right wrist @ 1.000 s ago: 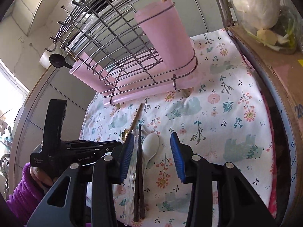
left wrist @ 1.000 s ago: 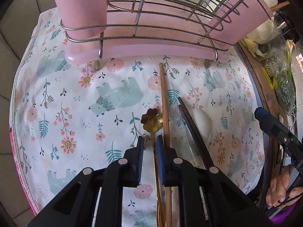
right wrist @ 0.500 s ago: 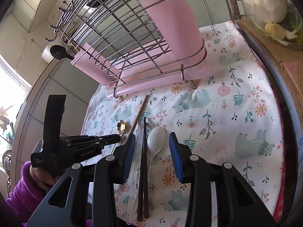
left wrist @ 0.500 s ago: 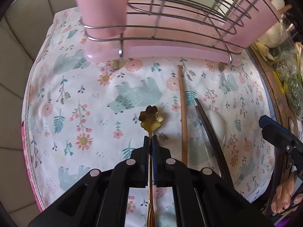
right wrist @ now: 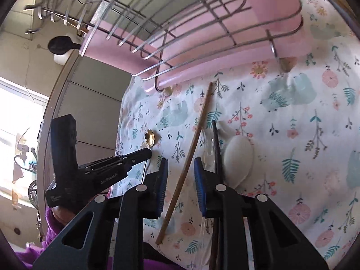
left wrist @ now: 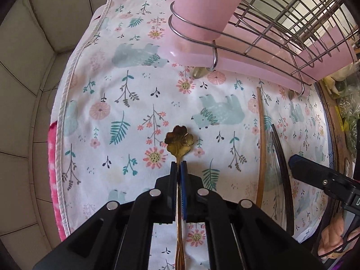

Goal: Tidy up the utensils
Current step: 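Grasp the gold flower-handled spoon with the left tool while the right tool grasps a wooden chopstick, then lift the gold spoon with the left tool while the right tool lifts its chopstick toward the pink cup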

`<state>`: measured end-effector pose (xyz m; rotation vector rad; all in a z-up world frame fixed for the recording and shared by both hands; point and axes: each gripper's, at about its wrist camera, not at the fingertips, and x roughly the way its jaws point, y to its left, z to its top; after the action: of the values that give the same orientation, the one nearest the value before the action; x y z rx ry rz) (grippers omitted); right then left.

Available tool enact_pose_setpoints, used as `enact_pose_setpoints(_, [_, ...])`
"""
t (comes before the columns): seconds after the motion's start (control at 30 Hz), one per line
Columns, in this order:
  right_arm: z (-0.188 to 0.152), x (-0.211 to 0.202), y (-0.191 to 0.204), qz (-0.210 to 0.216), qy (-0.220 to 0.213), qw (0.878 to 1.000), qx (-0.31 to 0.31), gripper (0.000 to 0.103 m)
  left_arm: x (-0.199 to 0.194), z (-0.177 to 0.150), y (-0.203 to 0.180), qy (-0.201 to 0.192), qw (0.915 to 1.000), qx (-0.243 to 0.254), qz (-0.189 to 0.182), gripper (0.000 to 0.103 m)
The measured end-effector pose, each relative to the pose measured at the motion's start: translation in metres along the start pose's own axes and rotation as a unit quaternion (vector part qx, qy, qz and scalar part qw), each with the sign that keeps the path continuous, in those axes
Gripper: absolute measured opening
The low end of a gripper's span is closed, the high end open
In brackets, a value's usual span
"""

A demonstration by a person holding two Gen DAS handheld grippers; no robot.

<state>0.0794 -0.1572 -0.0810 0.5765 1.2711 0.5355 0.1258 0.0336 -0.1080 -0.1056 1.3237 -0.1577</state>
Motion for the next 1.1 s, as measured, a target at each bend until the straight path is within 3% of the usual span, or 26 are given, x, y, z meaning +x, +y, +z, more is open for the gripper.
enact_pose_setpoints(0.17, [0.012, 0.030, 0.001, -0.052, 0.031, 0.998, 0.022, 0.025, 0.012, 0.012, -0.010, 0.014, 0.9998, 0.015, -0.008, 0.004])
enact_pose_setpoints(0.47, [0.031, 0.055, 0.011, -0.069, 0.036, 0.997, 0.024, 0.025, 0.015, 0.029, -0.013, 0.049, 0.9976, 0.048, -0.007, 0.007])
enact_pose_setpoints(0.5, [0.031, 0.055, 0.011, -0.066, 0.031, 0.997, 0.023, 0.021, 0.015, 0.029, -0.014, 0.046, 0.9976, 0.052, -0.004, 0.007])
enact_pose_setpoints(0.53, [0.029, 0.053, 0.011, -0.067, 0.019, 0.997, 0.019, 0.009, 0.015, 0.029, -0.015, 0.042, 0.9974, 0.058, -0.001, 0.006])
enact_pose_setpoints(0.67, [0.021, 0.041, 0.009, -0.052, -0.006, 0.999, 0.010, 0.008, 0.009, 0.020, -0.010, 0.018, 0.9987, 0.047, -0.008, 0.003])
enact_pose_setpoints(0.83, [0.005, 0.009, 0.015, -0.042, -0.056, 0.997, -0.021, 0.007, -0.017, 0.005, 0.010, -0.032, 0.9983, 0.014, -0.046, 0.003])
enact_pose_setpoints(1.1, [-0.022, -0.053, 0.033, -0.038, -0.164, 0.983, -0.073, 0.007, -0.079, -0.025, 0.018, -0.157, 0.9853, 0.003, -0.069, 0.003])
